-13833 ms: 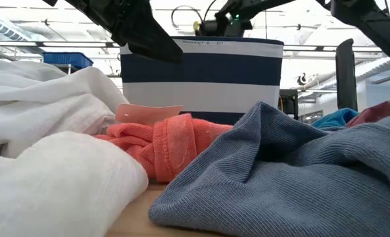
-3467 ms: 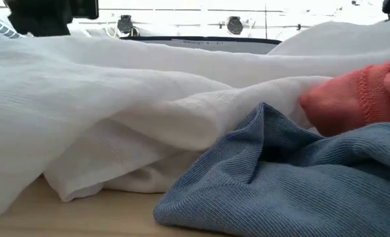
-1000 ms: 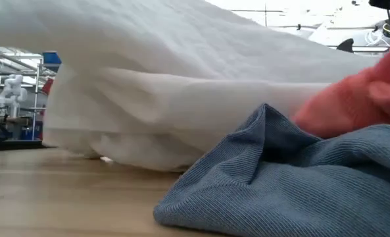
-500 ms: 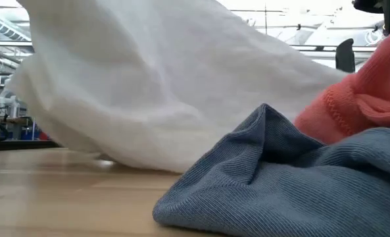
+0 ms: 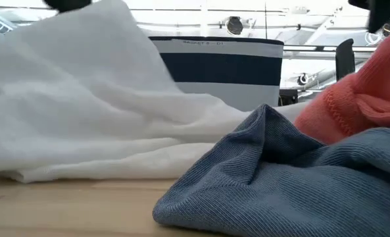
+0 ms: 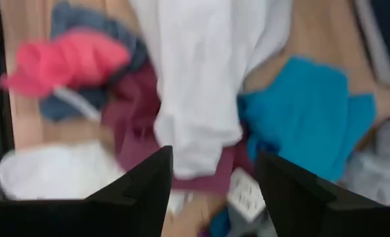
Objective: Sort clothes
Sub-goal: Put the white polo shirt into the blue laundry organizer
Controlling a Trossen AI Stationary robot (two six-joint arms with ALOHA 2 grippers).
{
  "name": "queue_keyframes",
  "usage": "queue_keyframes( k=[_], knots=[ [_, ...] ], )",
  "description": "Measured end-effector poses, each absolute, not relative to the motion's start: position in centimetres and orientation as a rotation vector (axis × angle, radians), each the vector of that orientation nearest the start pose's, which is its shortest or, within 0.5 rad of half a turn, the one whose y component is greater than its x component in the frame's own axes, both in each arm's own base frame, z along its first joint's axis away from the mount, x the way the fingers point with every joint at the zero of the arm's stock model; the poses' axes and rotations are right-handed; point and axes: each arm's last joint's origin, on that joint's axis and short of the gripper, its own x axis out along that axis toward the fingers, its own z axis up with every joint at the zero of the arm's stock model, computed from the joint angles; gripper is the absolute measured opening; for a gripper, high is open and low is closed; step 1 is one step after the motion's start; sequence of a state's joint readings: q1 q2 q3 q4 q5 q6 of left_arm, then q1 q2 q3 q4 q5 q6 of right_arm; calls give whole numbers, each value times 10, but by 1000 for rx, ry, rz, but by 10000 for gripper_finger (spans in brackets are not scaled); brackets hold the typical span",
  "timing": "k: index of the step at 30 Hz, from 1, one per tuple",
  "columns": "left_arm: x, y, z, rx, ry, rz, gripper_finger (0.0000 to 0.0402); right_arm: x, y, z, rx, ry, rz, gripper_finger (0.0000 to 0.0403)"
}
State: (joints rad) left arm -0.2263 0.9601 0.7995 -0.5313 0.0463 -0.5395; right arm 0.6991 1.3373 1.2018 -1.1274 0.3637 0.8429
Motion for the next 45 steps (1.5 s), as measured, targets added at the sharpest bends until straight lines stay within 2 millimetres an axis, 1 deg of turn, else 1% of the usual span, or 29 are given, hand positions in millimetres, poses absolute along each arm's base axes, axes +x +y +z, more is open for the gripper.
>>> queue_keyframes(
  k=[5,7,9,12,16,19,21,23,26,30,34,37,40,42,45],
  knots=[
    [203,-70,235,-559,838,-132,1,204,144,298,83,933,-196,203],
    [209,-80,222,-582,872,-160,1,212,142,293,69,871,-202,203],
    [213,-89,210,-579,912,-177,1,222,137,283,58,822,-192,203],
    [220,-99,195,-578,971,-176,1,236,127,261,43,748,-185,203],
    [229,-110,179,-605,1012,-212,1,255,104,238,51,578,-197,203],
    [236,-118,172,-629,1011,-258,1,262,88,228,26,483,-213,203],
    [240,-121,170,-654,1004,-287,2,263,81,223,11,453,-222,203],
    [244,-123,169,-666,981,-317,5,262,76,218,-5,466,-233,203],
    [247,-124,169,-674,943,-315,23,261,73,212,-14,483,-244,203],
    [250,-124,170,-616,898,-305,64,258,72,207,-21,499,-242,203],
    [255,-124,176,-596,858,-285,111,257,72,205,-25,509,-243,203],
    [264,-125,190,-533,792,-314,144,258,72,202,-29,519,-245,203],
    [275,-128,210,-410,688,-358,167,263,74,193,-36,534,-246,203],
    [281,-129,224,-321,637,-378,176,268,76,186,-44,543,-244,203],
    [286,-127,239,-230,665,-379,179,273,77,177,-60,559,-234,203]
  ],
)
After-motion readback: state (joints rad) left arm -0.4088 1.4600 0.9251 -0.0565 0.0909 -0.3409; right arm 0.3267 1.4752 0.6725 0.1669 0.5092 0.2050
